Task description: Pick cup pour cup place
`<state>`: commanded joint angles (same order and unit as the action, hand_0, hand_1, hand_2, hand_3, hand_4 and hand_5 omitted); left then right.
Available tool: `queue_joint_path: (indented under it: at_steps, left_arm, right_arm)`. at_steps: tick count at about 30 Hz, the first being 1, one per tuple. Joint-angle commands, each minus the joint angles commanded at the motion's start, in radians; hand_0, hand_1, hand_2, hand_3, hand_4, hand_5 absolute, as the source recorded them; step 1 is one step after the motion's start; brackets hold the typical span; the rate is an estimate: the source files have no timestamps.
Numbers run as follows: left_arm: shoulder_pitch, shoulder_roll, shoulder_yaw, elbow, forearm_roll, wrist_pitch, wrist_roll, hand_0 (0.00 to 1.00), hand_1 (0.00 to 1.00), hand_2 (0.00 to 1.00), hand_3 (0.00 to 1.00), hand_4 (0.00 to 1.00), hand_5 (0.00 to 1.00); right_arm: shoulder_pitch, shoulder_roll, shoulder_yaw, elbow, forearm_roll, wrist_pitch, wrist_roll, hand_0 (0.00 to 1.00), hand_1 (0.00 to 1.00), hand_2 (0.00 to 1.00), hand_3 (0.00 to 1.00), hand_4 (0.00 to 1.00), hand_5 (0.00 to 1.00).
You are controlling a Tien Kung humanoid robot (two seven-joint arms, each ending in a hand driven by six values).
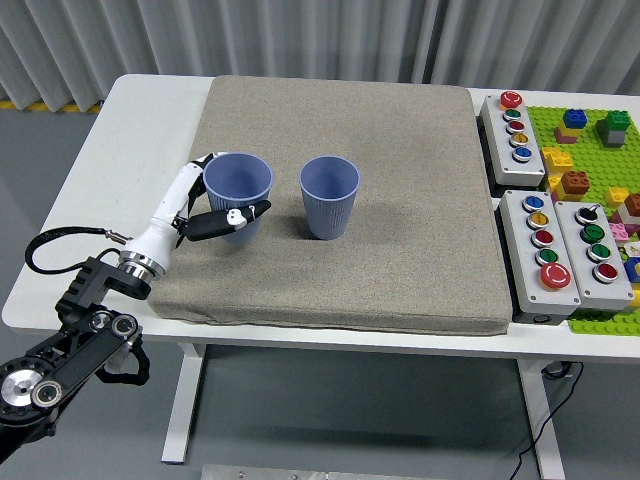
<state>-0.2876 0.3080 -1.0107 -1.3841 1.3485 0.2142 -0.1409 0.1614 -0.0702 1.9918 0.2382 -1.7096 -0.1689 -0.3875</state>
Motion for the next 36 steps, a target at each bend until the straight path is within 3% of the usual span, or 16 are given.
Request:
queue_joint_path:
  at_steps: [5, 9, 16, 22, 28, 36]
  left_arm:
    - [-0.081, 0.048, 0.023, -0.004, 0.027, -0.034, 0.038, 0.603, 0.541, 0.549, 0.565, 0.847, 0.196]
    - [-0.150, 0.071, 0.060, -0.005, 0.079, -0.062, 0.076, 0.606, 0.541, 0.551, 0.568, 0.834, 0.197]
    - [-0.239, 0.089, 0.115, -0.001, 0.185, -0.086, 0.121, 0.606, 0.540, 0.553, 0.568, 0.831, 0.195]
    - [-0.309, 0.110, 0.170, 0.000, 0.310, -0.149, 0.188, 0.602, 0.536, 0.553, 0.570, 0.822, 0.206]
    - [-0.358, 0.119, 0.194, 0.009, 0.429, -0.190, 0.225, 0.603, 0.532, 0.550, 0.570, 0.818, 0.210]
    - [-0.403, 0.118, 0.219, 0.019, 0.482, -0.201, 0.237, 0.603, 0.531, 0.550, 0.570, 0.817, 0.206]
  right_arm:
    - [0.003, -0.004, -0.002, -0.001, 0.005, -0.002, 0.002, 0.642, 0.599, 0.508, 0.574, 0.002, 0.002]
    - [0.008, -0.006, -0.004, -0.001, 0.009, -0.004, 0.002, 0.642, 0.599, 0.507, 0.574, 0.002, 0.002]
    - [0.016, -0.008, -0.009, -0.001, 0.017, -0.007, 0.002, 0.642, 0.599, 0.507, 0.574, 0.002, 0.002]
    - [0.021, -0.010, -0.013, -0.001, 0.026, -0.009, 0.002, 0.642, 0.599, 0.507, 0.574, 0.002, 0.002]
    - [0.023, -0.011, -0.014, -0.001, 0.029, -0.010, 0.001, 0.641, 0.599, 0.507, 0.574, 0.002, 0.002]
    - [0.025, -0.011, -0.014, 0.000, 0.027, -0.009, 0.000, 0.642, 0.599, 0.508, 0.574, 0.002, 0.002]
